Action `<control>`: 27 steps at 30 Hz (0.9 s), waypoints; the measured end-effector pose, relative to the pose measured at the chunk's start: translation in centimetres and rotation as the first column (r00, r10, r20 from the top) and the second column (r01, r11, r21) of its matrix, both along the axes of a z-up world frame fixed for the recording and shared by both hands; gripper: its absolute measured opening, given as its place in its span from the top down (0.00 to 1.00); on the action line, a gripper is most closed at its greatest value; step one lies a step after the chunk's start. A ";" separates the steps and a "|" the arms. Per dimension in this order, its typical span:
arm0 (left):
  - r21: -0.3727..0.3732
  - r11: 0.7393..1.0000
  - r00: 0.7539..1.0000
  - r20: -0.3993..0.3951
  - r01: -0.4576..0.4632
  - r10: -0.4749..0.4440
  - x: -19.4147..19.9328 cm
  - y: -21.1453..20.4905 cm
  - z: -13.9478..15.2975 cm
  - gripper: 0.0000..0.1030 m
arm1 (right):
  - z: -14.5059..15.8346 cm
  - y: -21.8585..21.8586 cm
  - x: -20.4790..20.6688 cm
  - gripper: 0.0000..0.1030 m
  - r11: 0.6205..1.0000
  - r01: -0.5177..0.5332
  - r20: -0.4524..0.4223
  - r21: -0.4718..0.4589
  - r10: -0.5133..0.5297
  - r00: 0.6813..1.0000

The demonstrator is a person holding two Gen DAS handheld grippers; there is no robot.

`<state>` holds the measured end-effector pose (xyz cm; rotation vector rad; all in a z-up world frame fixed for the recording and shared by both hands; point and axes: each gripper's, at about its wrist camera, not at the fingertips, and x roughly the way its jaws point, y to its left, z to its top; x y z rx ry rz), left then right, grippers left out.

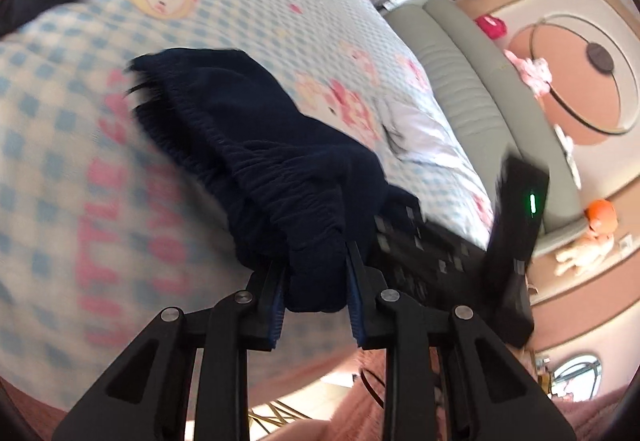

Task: Fold clothes
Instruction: 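Lay the navy trousers on the bed with both grippers, holding the waistband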

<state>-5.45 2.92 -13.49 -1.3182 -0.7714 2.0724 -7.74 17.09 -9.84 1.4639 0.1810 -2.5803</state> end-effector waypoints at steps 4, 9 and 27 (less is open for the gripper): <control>-0.055 0.998 0.999 -0.023 0.026 -0.027 0.1 1.8 0.6 0.71 | 2.6 0.5 -0.9 0.62 0.998 0.046 -0.077 -0.034 -0.049 0.996; -0.073 0.997 0.999 0.033 -0.024 0.026 -0.2 -1.3 -0.4 0.62 | 3.1 1.6 0.9 0.61 0.996 0.052 -0.066 -0.074 -0.057 0.996; -0.313 0.929 0.979 -0.008 -0.195 0.203 -5.5 -7.9 -1.6 0.54 | -1.2 -6.8 3.2 0.45 0.983 -0.129 0.101 -0.131 0.143 0.985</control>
